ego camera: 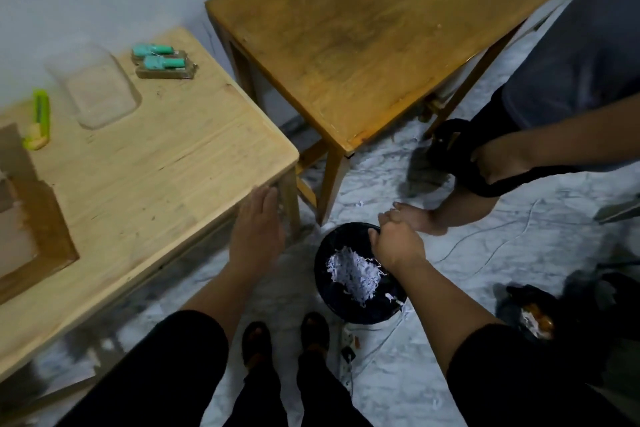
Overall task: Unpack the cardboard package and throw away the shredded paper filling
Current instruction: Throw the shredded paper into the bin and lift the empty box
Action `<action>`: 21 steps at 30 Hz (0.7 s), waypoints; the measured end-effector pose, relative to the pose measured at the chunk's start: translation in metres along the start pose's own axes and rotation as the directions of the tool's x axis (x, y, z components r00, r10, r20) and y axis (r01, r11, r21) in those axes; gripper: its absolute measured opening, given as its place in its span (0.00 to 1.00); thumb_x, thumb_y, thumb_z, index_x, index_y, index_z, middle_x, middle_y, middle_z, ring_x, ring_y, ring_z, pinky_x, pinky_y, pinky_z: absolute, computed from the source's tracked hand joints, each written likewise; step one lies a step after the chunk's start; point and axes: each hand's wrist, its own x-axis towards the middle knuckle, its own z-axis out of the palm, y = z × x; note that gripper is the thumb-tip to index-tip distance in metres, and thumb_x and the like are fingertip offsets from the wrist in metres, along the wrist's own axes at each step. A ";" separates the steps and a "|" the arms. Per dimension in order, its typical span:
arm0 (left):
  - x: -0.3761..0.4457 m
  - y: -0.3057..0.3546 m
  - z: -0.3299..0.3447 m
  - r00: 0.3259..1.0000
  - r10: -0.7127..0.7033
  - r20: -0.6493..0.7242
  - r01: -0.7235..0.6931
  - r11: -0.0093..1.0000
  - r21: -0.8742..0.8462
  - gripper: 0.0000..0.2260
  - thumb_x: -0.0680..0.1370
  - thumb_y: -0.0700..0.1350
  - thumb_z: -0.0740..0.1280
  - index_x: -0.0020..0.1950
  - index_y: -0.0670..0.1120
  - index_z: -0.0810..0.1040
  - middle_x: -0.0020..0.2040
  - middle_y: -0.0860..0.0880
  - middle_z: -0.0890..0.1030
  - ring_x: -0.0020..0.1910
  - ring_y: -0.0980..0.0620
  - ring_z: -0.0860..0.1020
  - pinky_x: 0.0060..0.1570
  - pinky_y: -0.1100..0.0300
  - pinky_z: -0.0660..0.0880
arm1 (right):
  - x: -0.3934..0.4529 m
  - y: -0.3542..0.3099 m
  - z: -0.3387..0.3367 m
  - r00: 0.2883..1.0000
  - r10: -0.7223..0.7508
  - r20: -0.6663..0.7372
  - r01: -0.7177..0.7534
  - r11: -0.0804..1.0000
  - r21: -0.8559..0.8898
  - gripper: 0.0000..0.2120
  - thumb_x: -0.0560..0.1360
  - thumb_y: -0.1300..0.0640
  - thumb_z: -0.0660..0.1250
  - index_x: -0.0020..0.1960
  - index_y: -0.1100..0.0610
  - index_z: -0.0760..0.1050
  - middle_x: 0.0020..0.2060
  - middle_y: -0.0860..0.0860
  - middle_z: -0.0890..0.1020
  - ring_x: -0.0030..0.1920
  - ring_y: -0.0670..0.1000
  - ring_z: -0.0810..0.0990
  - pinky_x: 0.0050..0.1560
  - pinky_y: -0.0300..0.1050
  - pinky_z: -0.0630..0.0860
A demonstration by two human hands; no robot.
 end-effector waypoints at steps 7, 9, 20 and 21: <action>0.007 0.030 -0.047 1.000 -0.021 -0.008 0.022 0.995 0.094 0.10 0.74 0.42 0.60 0.50 0.40 0.76 0.46 0.40 0.78 0.44 0.39 0.78 0.43 0.51 0.77 | -0.001 -0.057 -0.060 0.954 -0.258 -0.152 0.257 0.966 -0.024 0.20 0.80 0.52 0.54 0.66 0.63 0.64 0.66 0.59 0.69 0.67 0.58 0.67 0.65 0.48 0.66; 0.010 0.030 -0.071 0.991 -0.131 0.001 0.130 0.987 0.093 0.12 0.77 0.44 0.58 0.57 0.41 0.73 0.54 0.41 0.76 0.53 0.41 0.75 0.51 0.51 0.73 | -0.006 -0.078 -0.080 0.916 -0.339 -0.214 0.332 0.941 -0.069 0.21 0.80 0.52 0.53 0.68 0.63 0.62 0.67 0.60 0.69 0.67 0.57 0.66 0.66 0.48 0.65; -0.015 -0.044 -0.189 0.924 -0.326 -0.199 0.365 0.905 0.216 0.16 0.79 0.46 0.55 0.63 0.41 0.66 0.61 0.41 0.72 0.61 0.44 0.69 0.57 0.52 0.70 | -0.043 -0.215 -0.136 0.745 -0.591 -0.309 0.573 0.804 -0.159 0.26 0.79 0.49 0.56 0.73 0.58 0.54 0.71 0.56 0.65 0.70 0.54 0.65 0.68 0.48 0.66; -0.021 -0.056 -0.197 0.912 -0.353 -0.210 0.395 0.895 0.208 0.16 0.79 0.47 0.55 0.64 0.41 0.65 0.61 0.41 0.71 0.62 0.44 0.69 0.58 0.52 0.70 | -0.046 -0.228 -0.134 0.733 -0.610 -0.302 0.591 0.790 -0.164 0.26 0.79 0.49 0.56 0.73 0.57 0.54 0.71 0.56 0.64 0.70 0.54 0.65 0.68 0.48 0.66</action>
